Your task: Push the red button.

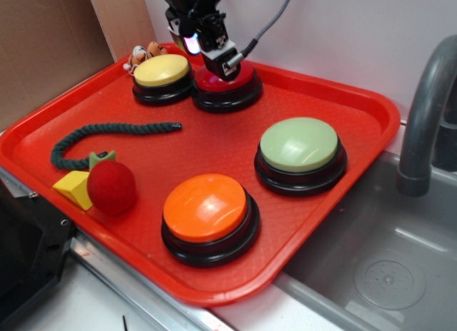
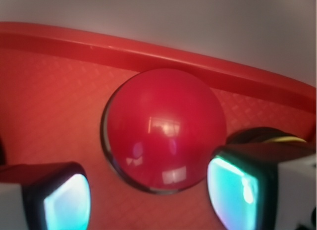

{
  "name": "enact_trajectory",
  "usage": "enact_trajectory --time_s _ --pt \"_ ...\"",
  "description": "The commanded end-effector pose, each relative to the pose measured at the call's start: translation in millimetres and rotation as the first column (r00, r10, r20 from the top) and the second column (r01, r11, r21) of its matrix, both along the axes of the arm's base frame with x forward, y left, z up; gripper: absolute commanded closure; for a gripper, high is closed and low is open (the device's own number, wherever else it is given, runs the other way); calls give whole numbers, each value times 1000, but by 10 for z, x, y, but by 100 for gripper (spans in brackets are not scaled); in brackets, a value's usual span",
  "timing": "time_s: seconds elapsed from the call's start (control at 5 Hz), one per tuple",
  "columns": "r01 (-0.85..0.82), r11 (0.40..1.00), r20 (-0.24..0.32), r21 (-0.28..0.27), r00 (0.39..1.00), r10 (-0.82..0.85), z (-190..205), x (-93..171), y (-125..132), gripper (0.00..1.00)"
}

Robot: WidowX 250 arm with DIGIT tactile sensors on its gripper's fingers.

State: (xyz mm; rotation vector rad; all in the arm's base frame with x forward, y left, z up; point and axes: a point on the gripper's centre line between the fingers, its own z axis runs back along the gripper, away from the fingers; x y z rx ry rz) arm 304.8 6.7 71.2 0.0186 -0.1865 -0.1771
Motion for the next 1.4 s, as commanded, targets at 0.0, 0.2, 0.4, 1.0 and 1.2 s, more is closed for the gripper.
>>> enact_trajectory --time_s 0.0,0.2,0.4,1.0,1.2 --pt "-7 1000 19 23 1000 6 13 221 26 0" --pt "-11 1000 -6 23 1000 12 -70 206 46 0" --pt "-12 1000 -7 23 1000 12 -53 191 37 0" --pt "-14 1000 191 -5 981 14 785 -407 -104 0" --pt "-33 999 200 -15 979 36 854 -440 -62 0"
